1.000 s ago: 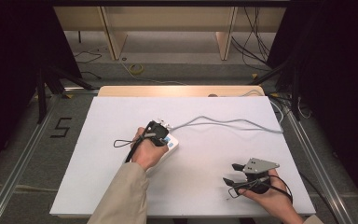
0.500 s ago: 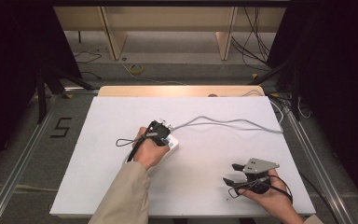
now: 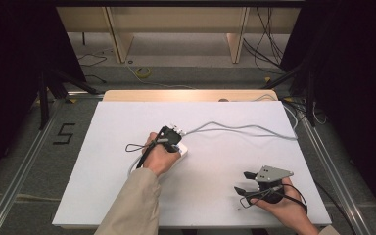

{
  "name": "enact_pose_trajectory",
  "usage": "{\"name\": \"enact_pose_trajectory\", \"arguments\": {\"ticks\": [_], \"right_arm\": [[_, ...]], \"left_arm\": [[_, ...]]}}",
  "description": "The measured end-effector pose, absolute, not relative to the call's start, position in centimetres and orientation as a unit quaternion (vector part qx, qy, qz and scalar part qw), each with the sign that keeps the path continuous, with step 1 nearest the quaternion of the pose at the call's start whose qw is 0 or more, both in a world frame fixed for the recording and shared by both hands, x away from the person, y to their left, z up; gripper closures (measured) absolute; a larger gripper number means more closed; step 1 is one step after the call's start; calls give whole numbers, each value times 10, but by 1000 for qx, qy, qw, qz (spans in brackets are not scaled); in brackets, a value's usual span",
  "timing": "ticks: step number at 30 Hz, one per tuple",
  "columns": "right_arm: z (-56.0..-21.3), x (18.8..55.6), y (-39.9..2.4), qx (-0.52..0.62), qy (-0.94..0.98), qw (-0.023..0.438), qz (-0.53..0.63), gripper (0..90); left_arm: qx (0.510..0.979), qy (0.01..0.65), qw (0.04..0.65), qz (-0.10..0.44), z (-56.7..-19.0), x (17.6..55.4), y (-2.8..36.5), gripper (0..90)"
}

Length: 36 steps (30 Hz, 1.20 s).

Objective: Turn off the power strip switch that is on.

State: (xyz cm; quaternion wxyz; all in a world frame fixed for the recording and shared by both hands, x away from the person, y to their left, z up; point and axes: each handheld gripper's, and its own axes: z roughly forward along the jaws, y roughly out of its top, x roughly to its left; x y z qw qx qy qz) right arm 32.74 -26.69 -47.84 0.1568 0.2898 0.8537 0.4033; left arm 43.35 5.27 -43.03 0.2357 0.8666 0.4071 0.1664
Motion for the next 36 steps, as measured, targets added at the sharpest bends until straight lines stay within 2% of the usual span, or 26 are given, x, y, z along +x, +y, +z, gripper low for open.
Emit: {"name": "enact_pose_trajectory", "arguments": {"ticks": [36], "right_arm": [[-478, 327, -267, 288, 855, 157, 402, 373]], "left_arm": [[872, 404, 225, 160, -433, 444, 40, 894]]}}
